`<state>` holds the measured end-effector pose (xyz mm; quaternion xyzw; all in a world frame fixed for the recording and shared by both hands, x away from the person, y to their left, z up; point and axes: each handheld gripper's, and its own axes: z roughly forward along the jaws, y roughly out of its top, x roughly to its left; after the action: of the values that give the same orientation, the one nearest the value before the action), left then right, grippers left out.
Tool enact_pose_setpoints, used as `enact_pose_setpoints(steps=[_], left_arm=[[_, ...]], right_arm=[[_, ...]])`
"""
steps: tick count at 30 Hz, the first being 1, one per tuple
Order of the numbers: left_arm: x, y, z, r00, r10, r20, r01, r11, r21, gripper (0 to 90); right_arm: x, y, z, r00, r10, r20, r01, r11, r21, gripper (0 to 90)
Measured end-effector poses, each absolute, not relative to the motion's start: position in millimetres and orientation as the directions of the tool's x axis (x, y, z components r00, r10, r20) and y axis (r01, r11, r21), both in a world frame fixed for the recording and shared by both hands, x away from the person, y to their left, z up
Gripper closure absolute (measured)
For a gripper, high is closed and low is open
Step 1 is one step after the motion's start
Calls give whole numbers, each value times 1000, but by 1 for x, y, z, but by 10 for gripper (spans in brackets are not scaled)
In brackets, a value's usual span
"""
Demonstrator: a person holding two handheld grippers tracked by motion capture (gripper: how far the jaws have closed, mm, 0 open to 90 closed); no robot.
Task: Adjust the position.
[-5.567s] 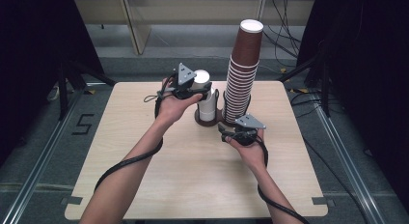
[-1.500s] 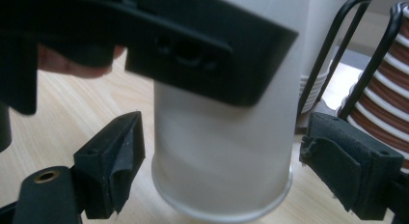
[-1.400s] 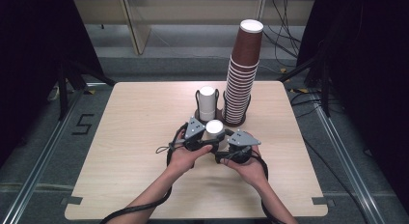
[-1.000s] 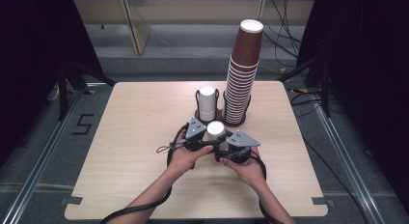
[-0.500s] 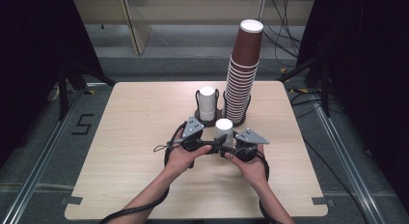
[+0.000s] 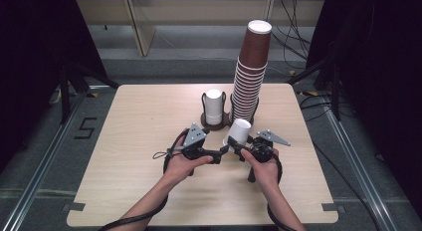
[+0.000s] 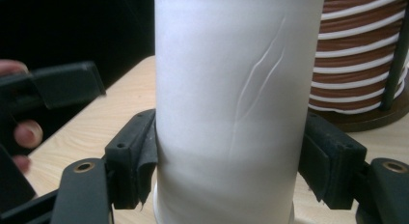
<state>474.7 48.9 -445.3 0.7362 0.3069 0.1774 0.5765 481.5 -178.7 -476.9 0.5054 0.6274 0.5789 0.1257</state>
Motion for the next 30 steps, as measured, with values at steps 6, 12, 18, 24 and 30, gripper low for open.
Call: enact_pose_setpoints(steps=[6, 12, 18, 24, 30], left_arm=[[473, 47, -452, 765, 637, -94, 257, -169, 951, 80], [473, 44, -459, 781, 619, -85, 261, -199, 945, 82], [473, 38, -463, 792, 606, -71, 257, -225, 940, 78], [477, 32, -466, 806, 590, -48, 245, -260, 934, 72], [480, 28, -468, 814, 580, -33, 239, -282, 929, 71]], right_arm=[[483, -181, -478, -447, 745, 495, 507, -245, 827, 295], [481, -178, -479, -430, 707, 561, 542, -295, 787, 295], [480, -179, -481, -404, 675, 617, 569, -342, 748, 295], [479, -178, -481, -396, 655, 643, 585, -360, 727, 296], [478, -179, -480, -399, 648, 649, 588, -362, 723, 296]])
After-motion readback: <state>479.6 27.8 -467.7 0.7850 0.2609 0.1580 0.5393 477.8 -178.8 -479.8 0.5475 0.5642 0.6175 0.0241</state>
